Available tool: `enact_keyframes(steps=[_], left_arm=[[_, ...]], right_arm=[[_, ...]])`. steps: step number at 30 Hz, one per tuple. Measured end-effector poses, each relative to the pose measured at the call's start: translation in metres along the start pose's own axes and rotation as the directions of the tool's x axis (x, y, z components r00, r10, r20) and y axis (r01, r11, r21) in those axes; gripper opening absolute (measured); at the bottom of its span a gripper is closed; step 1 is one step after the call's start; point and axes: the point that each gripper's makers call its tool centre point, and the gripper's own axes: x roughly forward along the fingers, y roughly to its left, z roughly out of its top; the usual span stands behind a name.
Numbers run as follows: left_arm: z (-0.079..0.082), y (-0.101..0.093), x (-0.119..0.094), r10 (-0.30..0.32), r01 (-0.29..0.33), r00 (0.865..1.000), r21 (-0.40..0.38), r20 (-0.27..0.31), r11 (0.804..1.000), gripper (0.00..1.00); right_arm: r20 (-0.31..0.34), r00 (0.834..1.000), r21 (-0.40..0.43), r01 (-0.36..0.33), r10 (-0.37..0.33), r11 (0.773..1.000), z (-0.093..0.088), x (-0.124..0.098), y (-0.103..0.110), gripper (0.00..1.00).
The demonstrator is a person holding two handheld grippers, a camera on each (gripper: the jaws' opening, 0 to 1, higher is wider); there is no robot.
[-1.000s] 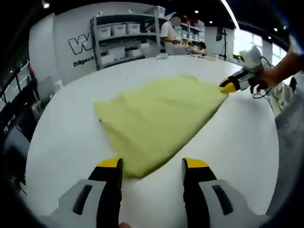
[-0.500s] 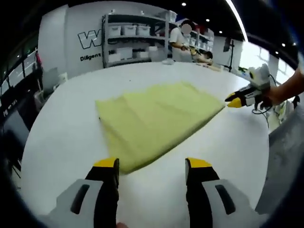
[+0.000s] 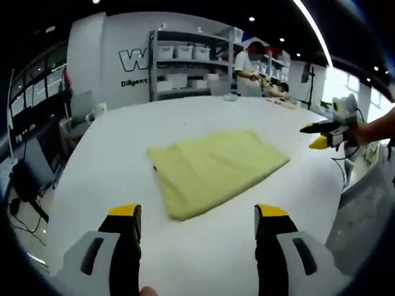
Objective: Fold the garment on the visible template until the final outline fits inside the template.
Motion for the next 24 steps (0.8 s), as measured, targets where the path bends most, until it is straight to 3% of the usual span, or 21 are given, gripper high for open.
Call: enact_keyframes(steps=[5,8,17,24], left_arm=[[-0.004,-0.010,-0.010,0.039,-0.039,0.999,0.019,0.017,0.999,0.88],[-0.015,-0.009,-0.014,0.071,-0.071,0.997,0.032,-0.004,0.997,0.94],[-0.018,-0.004,-0.023,0.120,-0.121,0.993,0.037,0.005,0.992,0.99],[-0.014,-0.014,-0.025,0.097,-0.099,0.995,0.056,0.027,0.994,0.99]], right_arm=[[0.002,1.000,0.007,0.001,-0.001,1.000,0.001,0.003,0.017,0.93],[0.003,1.000,0.016,-0.007,0.007,1.000,-0.003,0.004,0.026,0.99],[0.018,0.999,0.049,0.034,-0.035,0.998,-0.007,-0.007,0.028,0.99],[0.001,0.994,0.072,0.113,-0.113,0.991,-0.021,-0.021,0.023,0.99]])
